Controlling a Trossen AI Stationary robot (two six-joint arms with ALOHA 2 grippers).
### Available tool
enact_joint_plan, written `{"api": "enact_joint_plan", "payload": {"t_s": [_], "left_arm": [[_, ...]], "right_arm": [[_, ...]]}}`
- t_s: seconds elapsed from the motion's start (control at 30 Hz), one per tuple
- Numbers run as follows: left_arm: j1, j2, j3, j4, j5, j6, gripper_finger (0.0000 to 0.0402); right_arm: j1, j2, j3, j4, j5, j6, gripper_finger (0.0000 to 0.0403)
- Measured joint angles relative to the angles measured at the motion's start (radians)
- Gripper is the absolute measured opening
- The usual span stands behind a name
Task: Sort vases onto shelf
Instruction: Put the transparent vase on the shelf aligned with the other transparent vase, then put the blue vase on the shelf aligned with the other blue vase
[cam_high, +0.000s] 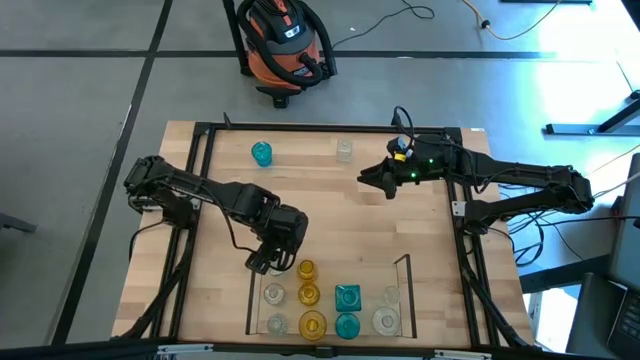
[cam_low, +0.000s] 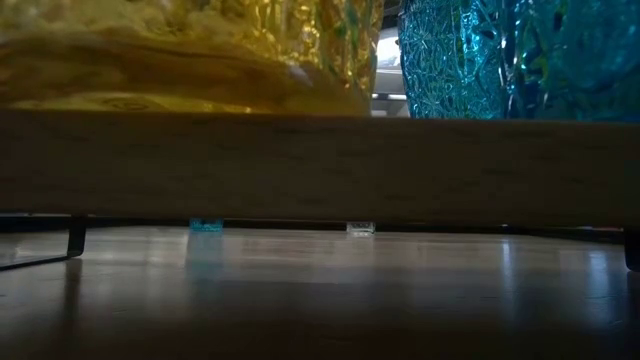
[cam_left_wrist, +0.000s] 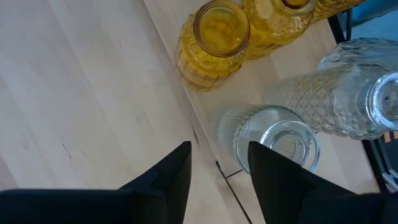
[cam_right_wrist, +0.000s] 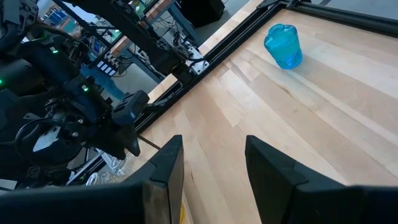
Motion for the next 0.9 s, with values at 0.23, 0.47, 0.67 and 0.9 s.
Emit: {"api": "enact_joint_plan", "payload": {"t_s": [0.23,0.47,0.67,0.9], "left_arm": [[0.001,0.000,0.000,0.000,0.000,-0.001,0.0151],[0.018,0.000,0.001,-0.016,-0.100,0.014,0.0150],[0.134,0.000,0.090,-0.065,-0.174,-0.009,0.0143],[0.404,-0.001,0.281,0.018,-0.173,-0.043,0.0134]], "right_arm": [[0.000,0.000,0.000,0.000,0.000,0.000,0.0135],[0.000,0.000,0.000,0.000,0.000,0.000,0.0135],[0.000,0.000,0.000,0.001,0.000,0.000,0.0135],[0.000,0.000,0.000,0.003,0.000,0.000,0.0135]]}}
